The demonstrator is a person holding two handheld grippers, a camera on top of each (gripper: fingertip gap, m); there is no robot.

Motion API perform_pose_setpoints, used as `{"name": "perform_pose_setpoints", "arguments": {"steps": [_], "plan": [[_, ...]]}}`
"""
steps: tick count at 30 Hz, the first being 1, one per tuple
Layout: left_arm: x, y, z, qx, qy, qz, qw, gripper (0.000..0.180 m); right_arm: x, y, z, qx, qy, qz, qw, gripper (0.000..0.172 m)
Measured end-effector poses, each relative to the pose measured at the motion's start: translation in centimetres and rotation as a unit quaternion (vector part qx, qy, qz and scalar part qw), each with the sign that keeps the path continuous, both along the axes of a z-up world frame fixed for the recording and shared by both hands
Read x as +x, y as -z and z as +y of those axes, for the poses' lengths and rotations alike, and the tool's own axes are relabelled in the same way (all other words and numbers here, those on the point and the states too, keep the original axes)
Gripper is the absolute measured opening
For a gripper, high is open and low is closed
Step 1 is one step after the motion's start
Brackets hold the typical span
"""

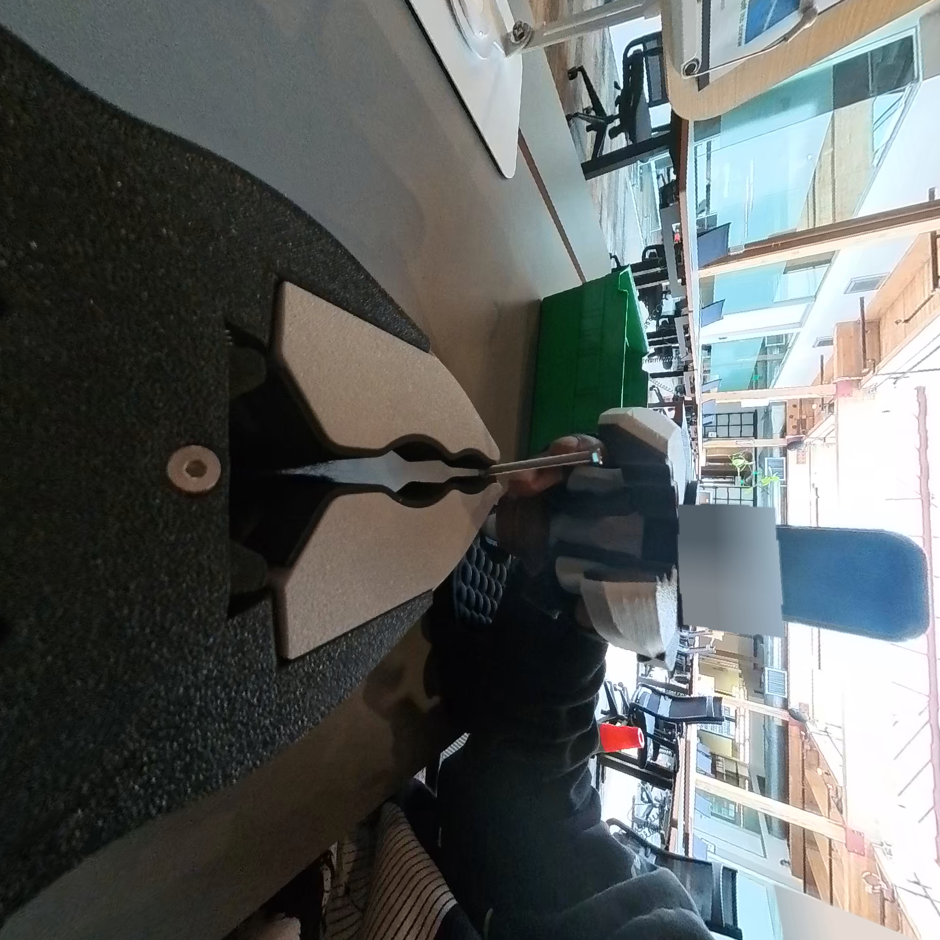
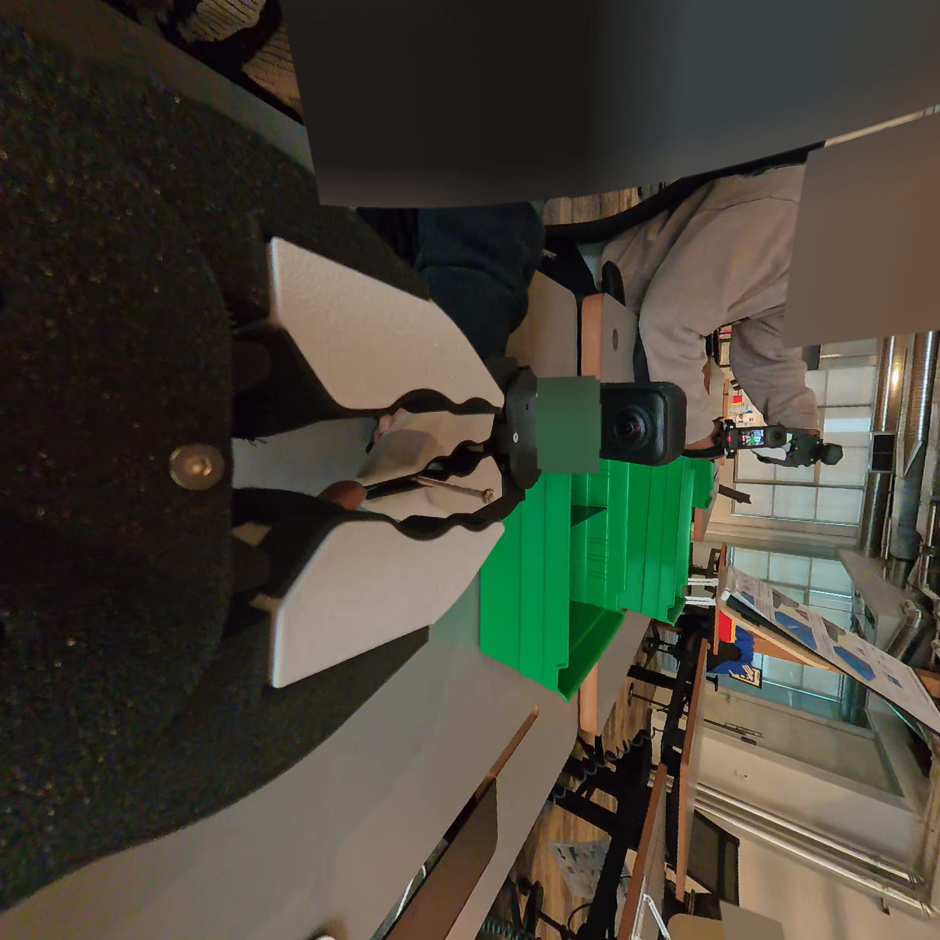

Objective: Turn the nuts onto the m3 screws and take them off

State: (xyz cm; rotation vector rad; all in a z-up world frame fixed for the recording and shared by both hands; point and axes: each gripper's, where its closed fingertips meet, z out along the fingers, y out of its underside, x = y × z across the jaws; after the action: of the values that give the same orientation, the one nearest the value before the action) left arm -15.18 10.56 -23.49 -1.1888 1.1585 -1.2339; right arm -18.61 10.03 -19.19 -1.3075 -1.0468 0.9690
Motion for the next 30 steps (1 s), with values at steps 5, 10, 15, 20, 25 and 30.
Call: {"name": "perform_pose_setpoints", "arguments": {"steps": [5, 10, 15, 20, 25, 30], "plan": [[0.2, 0.2, -0.1, 0.003, 0.001, 0.008, 1.0, 0.002, -0.2, -0.7, -0.5, 0.02, -0.011, 0.006, 1.0, 0.034], [0.2, 0.2, 0.0, 0.002, -0.001, 0.008, 1.0, 0.002, -0.6, 0.1, -0.8, 0.019, -0.019, -0.021, 0.999, 0.034], [0.2, 0.3, 0.0, 0.002, -0.001, 0.011, 1.0, 0.002, -0.5, 0.3, -0.7, 0.017, -0.015, -0.026, 0.999, 0.032], [0.3, 0.5, 0.0, 0.003, 0.0, 0.016, 1.0, 0.002, -0.4, 0.5, -0.5, 0.026, -0.007, -0.039, 0.999, 0.031], [0.2, 0.3, 0.1, 0.0, -0.002, 0.009, 1.0, 0.002, -0.1, -0.9, -0.7, 0.027, -0.008, -0.001, 1.0, 0.035], [0.2, 0.3, 0.1, 0.0, -0.002, 0.009, 1.0, 0.002, 0.0, -0.6, -0.5, 0.018, -0.009, -0.007, 1.0, 0.035]]}}
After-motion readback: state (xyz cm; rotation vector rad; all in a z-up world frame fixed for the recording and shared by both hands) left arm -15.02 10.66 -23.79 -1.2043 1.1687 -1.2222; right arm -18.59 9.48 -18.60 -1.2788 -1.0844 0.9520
